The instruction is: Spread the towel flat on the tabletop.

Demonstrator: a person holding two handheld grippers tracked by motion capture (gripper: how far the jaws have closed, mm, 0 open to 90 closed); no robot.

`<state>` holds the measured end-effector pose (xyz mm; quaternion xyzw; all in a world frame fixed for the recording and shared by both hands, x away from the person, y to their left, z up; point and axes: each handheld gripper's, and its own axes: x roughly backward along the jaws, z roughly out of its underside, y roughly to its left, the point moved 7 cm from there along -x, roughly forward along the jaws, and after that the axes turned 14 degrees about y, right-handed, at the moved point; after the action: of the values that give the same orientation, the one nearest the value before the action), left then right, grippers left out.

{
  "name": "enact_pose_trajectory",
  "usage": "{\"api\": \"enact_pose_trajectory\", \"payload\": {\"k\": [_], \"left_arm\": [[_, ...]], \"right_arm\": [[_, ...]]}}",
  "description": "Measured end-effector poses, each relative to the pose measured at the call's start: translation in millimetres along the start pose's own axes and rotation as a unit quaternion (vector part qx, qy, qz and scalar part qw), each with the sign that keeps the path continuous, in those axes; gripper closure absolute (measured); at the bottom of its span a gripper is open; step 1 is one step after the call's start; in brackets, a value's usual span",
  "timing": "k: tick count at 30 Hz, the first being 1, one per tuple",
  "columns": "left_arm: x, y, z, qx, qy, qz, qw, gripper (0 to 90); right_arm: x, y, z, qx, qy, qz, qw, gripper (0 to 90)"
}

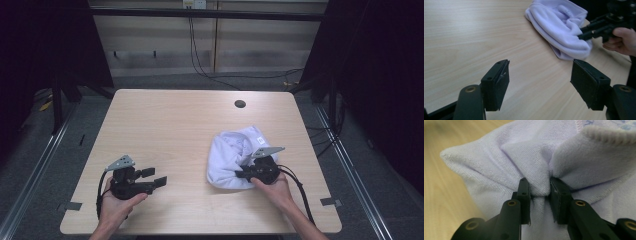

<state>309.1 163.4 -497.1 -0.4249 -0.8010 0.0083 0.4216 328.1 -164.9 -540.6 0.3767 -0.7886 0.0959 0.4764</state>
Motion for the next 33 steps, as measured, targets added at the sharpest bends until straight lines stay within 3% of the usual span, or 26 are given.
{"api": "enact_pose_trajectory", "payload": {"k": [2, 3, 4, 6, 7, 8, 10, 12, 14, 17, 19, 23, 26, 27, 29, 31, 33], "left_arm": [[-1.1, 0.2, -3.4, 0.0, -0.006, -0.001, 1.0, 29.1], [-2.0, 0.8, -6.8, -0.004, -0.005, -0.006, 1.0, 28.5], [-3.2, 1.5, -8.4, -0.009, -0.001, -0.011, 0.9999, 28.1], [-5.9, 3.3, -12.9, -0.004, -0.003, -0.011, 0.9999, 26.4], [-5.9, 3.3, -12.9, -0.004, -0.003, -0.011, 0.9999, 26.7], [-8.6, 6.2, -18.5, 0.004, -0.009, -0.013, 0.9999, 26.9], [-10.4, 6.6, -22.8, 0.013, -0.02, 0.002, 0.9997, 32.8], [-13.8, 6.2, -22.1, -0.002, -0.009, -0.015, 0.9998, 33.7], [-16.8, 5.0, -20.0, -0.017, -0.002, -0.014, 0.9997, 38.1], [-18.7, 5.2, -19.5, -0.029, 0.003, -0.024, 0.9993, 42.1], [-20.8, 8.3, -20.4, -0.022, 0.001, -0.038, 0.999, 44.1], [-32.8, 10.3, -24.8, -0.013, 0.006, -0.029, 0.9995, 47.1], [-42.2, 4.6, -31.9, -0.032, 0.013, -0.019, 0.9992, 50.6], [-45.5, 1.6, -33.5, -0.04, 0.016, -0.011, 0.999, 52.0], [-49.9, -3.5, -35.1, -0.056, 0.012, -0.023, 0.9981, 56.8], [-53.6, -5.8, -34.4, -0.058, 0.022, -0.014, 0.998, 57.4], [-62.6, -5.5, -32.0, -0.056, 0.038, -0.011, 0.9976, 56.8]], "right_arm": [[-1.8, 5.9, -1.4, 0.007, 0.003, -0.004, 1.0, 71.8], [-7.4, 20.1, -4.0, 0.018, 0.002, -0.014, 0.9997, 71.7], [-9.5, 25.1, -5.3, 0.024, 0.0, -0.018, 0.9996, 71.6], [-15.1, 38.9, -8.2, 0.035, 0.001, -0.031, 0.9989, 71.4], [-15.1, 38.9, -8.2, 0.035, 0.001, -0.031, 0.9989, 71.4], [-19.7, 49.4, -11.1, 0.041, 0.003, -0.044, 0.9982, 70.8], [-23.5, 57.6, -13.1, 0.045, -0.001, -0.055, 0.9975, 70.0], [-25.2, 66.2, -14.3, 0.057, 0.004, -0.063, 0.9963, 68.2], [-24.6, 70.0, -14.1, 0.059, 0.003, -0.075, 0.9954, 64.4], [-11.4, 67.3, -15.4, 0.06, -0.004, -0.09, 0.9941, 58.8], [3.5, 60.6, -15.7, 0.053, -0.017, -0.08, 0.9953, 54.6], [29.8, 42.3, -16.2, 0.03, -0.048, -0.065, 0.9962, 50.7], [40.2, 25.6, -27.9, 0.019, -0.064, -0.047, 0.9966, 49.3], [42.4, 20.9, -34.6, 0.019, -0.07, -0.043, 0.9964, 48.8], [44.5, 12.9, -49.7, 0.02, -0.077, -0.034, 0.9962, 47.7], [44.0, 10.3, -56.6, 0.02, -0.077, -0.031, 0.9964, 47.4], [33.5, 4.5, -76.5, 0.022, -0.076, -0.026, 0.9965, 45.8]]}}
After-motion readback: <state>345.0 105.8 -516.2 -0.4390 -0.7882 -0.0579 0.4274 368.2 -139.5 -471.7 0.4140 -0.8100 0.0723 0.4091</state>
